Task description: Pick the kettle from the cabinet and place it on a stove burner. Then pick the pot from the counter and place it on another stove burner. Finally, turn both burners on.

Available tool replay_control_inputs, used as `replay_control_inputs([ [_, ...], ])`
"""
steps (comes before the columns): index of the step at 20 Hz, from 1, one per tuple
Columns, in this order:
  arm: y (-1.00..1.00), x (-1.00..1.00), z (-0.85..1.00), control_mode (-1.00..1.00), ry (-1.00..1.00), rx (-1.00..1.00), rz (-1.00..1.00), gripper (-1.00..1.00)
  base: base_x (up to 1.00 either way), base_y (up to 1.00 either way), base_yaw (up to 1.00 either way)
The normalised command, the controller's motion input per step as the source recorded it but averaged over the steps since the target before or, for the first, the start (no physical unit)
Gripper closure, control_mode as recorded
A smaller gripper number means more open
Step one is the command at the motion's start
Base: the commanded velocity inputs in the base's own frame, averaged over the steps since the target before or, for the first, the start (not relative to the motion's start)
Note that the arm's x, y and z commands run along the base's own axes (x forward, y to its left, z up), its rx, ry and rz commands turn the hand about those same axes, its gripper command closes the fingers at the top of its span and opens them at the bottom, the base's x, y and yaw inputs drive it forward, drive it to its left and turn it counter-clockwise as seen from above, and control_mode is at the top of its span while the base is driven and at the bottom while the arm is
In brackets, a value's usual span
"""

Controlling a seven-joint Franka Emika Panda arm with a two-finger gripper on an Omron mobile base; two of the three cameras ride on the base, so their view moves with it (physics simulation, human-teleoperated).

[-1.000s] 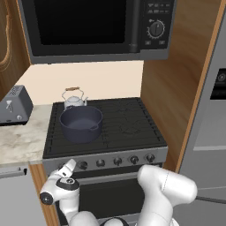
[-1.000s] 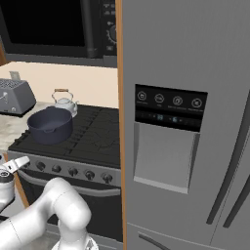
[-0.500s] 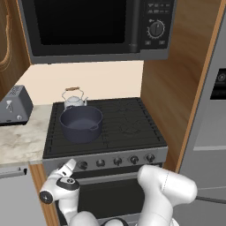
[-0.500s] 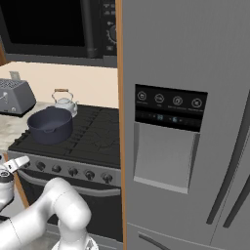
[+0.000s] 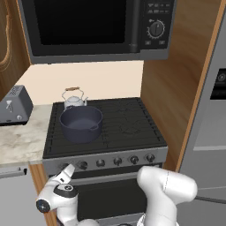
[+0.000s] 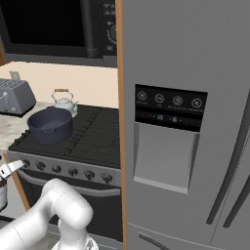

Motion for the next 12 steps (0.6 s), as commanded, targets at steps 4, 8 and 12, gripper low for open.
replay_control_inputs([
  [4,0.17,-0.47,0.10,-1.00,-0.04,-0.03,0.00,-1.00,0.00,0.00,0.00],
  [8,0.19,-0.51,0.13,-1.00,-0.06,-0.05,0.00,-1.00,0.00,0.00,0.00],
  [12,0.22,-0.49,0.18,-1.00,-0.05,-0.06,0.00,-1.00,0.00,0.00,0.00],
])
